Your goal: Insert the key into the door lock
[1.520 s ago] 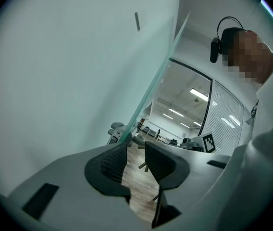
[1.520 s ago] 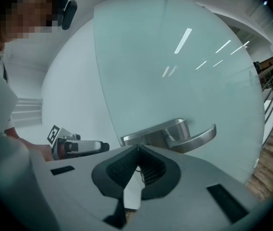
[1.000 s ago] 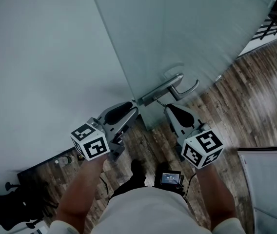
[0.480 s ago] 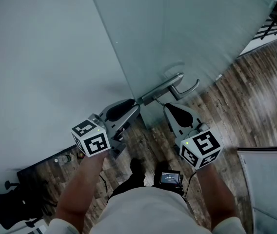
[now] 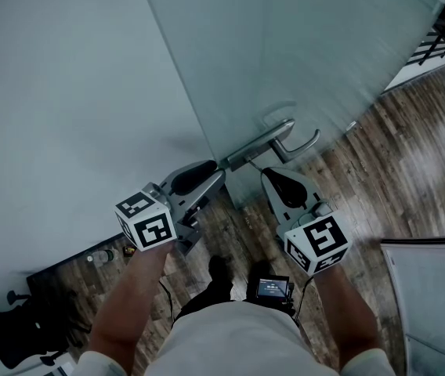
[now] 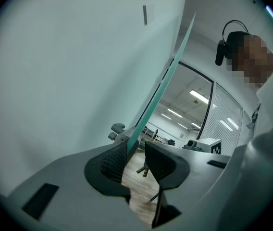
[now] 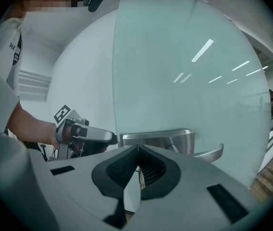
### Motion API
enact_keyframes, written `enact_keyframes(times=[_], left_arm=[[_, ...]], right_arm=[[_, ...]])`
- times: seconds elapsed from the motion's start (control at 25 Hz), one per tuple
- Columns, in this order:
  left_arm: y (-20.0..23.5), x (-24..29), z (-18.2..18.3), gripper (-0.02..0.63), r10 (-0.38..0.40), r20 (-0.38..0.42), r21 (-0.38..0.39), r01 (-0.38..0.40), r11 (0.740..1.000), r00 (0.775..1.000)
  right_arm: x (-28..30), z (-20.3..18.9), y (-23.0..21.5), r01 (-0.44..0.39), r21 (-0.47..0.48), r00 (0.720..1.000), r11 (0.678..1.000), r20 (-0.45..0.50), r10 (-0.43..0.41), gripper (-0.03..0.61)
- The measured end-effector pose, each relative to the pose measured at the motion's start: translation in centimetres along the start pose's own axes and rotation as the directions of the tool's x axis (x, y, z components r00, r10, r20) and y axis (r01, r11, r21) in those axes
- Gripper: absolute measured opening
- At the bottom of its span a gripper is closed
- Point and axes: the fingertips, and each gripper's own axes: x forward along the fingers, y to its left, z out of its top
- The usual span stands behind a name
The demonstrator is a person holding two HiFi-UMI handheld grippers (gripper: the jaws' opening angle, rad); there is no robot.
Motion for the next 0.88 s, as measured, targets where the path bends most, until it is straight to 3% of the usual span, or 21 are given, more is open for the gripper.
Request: enact_keyframes(times=[0.6,0.88], left_arm=[[-0.4,-0.2,0.3,0.112,-0.039,-0.003,0.005,0.039,0.999,0.999],[-0.2,-0.2,0.4,0.112,-0.036,-0.011,0.022,0.036,0.999,0.999]], right_arm=[[0.3,-2.5,0.2,0.009,0.015,1.0,1.0,-0.015,-0.009,0.014],[0.3,-1.9,0.3,0.008,-0.035,0.999,0.999,-0.051,-0.009,0.014]])
